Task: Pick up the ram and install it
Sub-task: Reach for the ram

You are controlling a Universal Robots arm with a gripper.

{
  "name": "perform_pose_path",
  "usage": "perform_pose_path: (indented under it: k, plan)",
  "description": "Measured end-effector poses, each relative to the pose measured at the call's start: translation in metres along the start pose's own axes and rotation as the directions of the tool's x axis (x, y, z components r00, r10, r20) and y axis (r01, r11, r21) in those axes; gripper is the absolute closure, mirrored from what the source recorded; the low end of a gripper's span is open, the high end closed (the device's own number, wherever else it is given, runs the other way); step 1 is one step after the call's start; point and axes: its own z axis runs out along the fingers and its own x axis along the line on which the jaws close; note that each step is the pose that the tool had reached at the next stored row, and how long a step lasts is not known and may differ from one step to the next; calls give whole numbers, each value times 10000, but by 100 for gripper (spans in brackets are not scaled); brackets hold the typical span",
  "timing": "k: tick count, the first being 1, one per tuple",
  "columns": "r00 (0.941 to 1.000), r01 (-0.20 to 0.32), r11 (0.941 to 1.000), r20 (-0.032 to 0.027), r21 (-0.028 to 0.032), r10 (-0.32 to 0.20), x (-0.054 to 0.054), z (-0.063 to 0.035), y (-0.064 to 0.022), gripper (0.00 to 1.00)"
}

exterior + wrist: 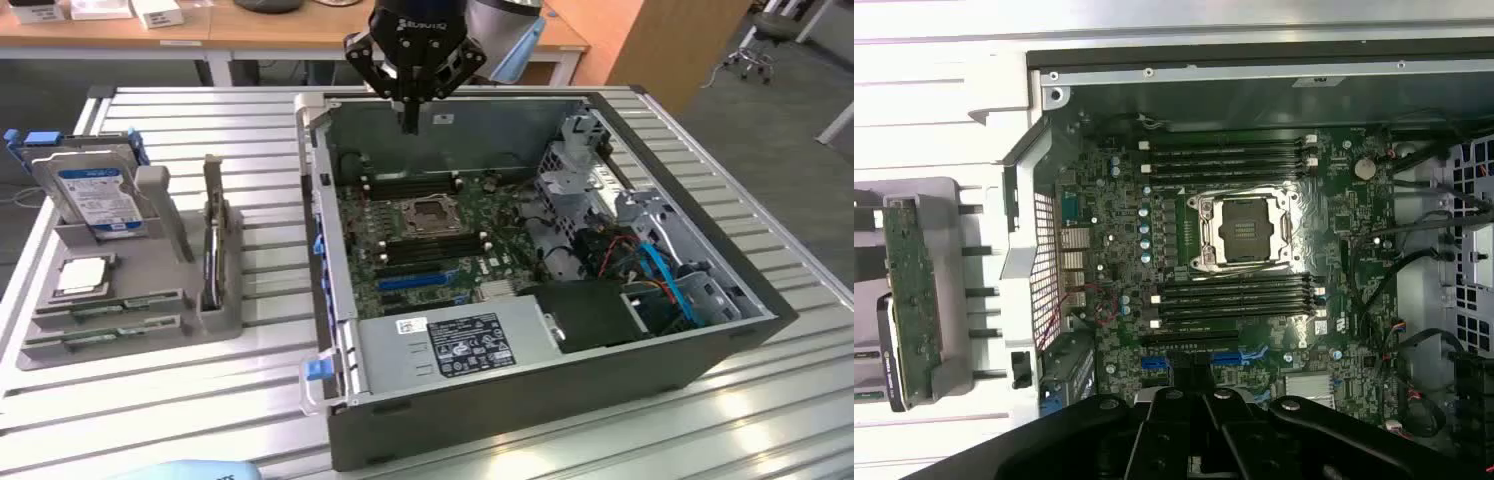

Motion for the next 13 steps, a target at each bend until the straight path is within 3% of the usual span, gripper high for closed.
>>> perform_pose_path:
  k: [13]
  plan:
    - [10000, 1, 10000, 1, -1, -1, 20, 0, -2, 90]
